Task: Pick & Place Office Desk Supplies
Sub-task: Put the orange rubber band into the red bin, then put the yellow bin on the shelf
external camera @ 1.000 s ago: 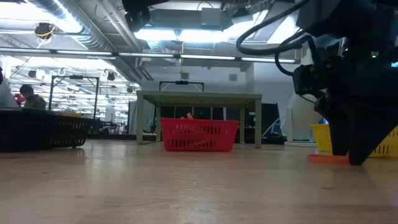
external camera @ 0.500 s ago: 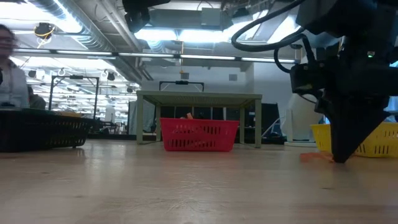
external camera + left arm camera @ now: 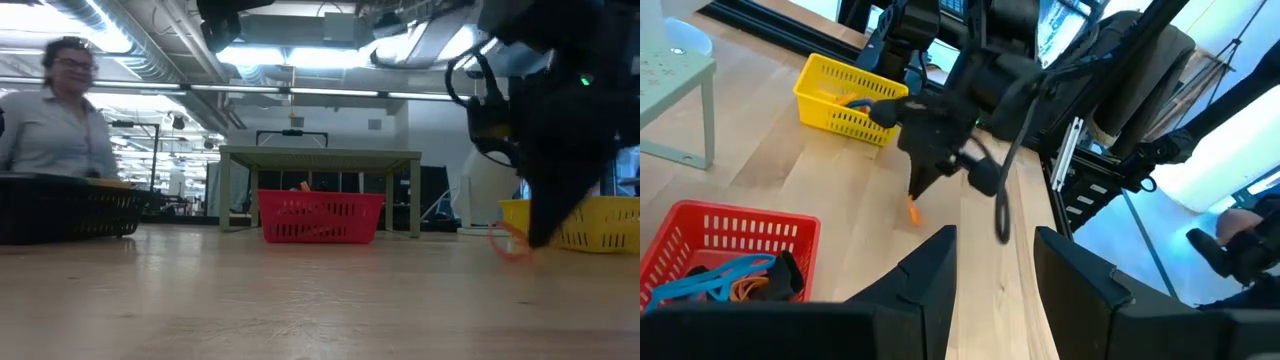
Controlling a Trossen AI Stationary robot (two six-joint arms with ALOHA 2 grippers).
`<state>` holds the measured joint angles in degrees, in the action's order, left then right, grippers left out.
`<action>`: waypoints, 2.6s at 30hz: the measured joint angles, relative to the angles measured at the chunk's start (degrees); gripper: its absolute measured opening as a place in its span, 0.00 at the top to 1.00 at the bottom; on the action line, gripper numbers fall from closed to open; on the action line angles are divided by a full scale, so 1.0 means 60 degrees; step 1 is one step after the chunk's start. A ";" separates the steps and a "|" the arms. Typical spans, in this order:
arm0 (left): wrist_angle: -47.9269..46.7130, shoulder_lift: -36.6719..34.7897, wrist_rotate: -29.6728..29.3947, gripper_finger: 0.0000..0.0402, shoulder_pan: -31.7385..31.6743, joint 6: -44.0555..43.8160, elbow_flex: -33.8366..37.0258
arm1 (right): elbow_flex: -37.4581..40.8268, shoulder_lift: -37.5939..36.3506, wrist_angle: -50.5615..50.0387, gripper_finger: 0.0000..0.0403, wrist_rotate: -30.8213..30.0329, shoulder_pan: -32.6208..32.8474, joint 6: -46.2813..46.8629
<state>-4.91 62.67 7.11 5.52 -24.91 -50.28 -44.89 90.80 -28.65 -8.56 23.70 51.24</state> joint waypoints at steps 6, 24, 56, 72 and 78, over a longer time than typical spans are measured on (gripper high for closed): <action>0.0000 0.0000 0.0000 0.68 0.0000 0.0000 0.0000 | -0.0382 -0.0826 0.0048 1.00 0.0179 -0.0025 0.0064; 0.0006 0.0000 -0.0004 0.68 -0.0002 0.0007 -0.0004 | -0.2617 -0.1034 0.0366 1.00 0.0320 -0.3156 -0.2575; -0.0004 0.0000 -0.0251 0.68 -0.0002 0.0018 -0.0004 | -0.4752 0.2526 0.0875 1.00 0.1246 -0.4454 -0.3628; -0.0004 0.0000 -0.0251 0.68 0.0000 0.0018 -0.0004 | -0.4752 0.2526 0.0835 0.59 0.1803 -0.4498 -0.3841; -0.0004 0.0000 -0.0131 0.68 0.0000 0.0009 -0.0004 | -0.4752 0.2526 0.0835 0.44 0.1622 -0.4575 -0.3610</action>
<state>-4.93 62.67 6.33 5.52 -24.85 -50.30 -73.41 105.95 -23.64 1.17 -3.75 29.58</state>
